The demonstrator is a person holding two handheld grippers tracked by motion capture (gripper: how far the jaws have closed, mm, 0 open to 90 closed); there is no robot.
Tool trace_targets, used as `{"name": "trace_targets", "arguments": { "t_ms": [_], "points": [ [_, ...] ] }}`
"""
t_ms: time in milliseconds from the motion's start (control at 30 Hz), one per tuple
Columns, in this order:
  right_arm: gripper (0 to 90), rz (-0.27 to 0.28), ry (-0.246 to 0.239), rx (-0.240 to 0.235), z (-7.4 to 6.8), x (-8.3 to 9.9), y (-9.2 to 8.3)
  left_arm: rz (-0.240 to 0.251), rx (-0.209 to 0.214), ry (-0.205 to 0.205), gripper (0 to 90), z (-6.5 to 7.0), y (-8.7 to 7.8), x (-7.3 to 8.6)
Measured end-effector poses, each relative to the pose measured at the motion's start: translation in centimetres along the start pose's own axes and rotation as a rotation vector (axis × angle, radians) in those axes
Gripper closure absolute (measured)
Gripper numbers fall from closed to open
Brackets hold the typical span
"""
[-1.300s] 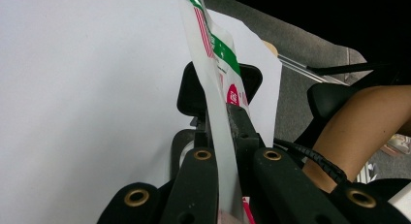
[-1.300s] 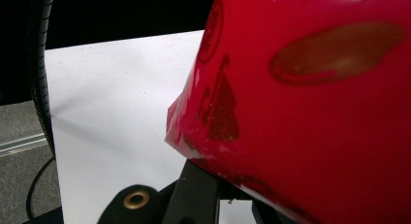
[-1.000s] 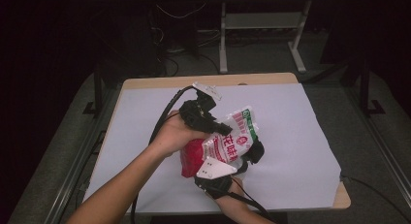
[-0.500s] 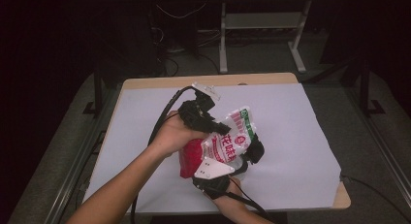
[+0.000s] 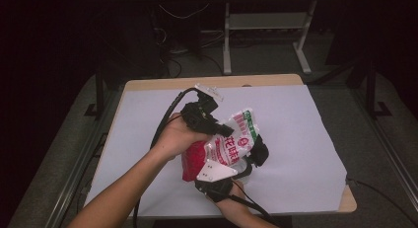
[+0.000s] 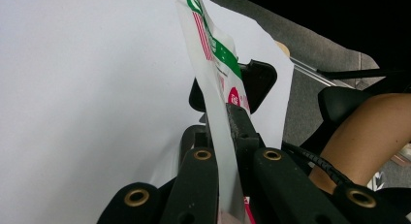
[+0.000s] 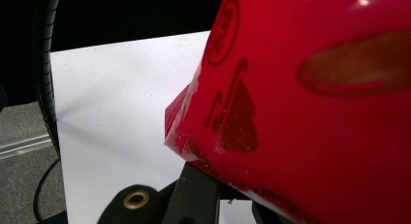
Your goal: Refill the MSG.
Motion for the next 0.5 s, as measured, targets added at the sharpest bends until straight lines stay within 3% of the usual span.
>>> {"name": "trace_targets", "arguments": {
  "t_ms": [500],
  "points": [
    [89.9, 0.005, 0.011, -0.006, 0.14, 0.03, 0.13, -0.002, -0.006, -0.01, 90.0, -0.05, 0.31, -0.14]
  ]
}}
Point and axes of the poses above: each handheld gripper's, and its own axes: y roughly forward along the jaws, x roughly out of its underside, z roughly to its right, the point moved 1 cm from there along y, roughly forward along the jaws, and after that the axes turned 8 degrees about -y, right-handed, at the moved point
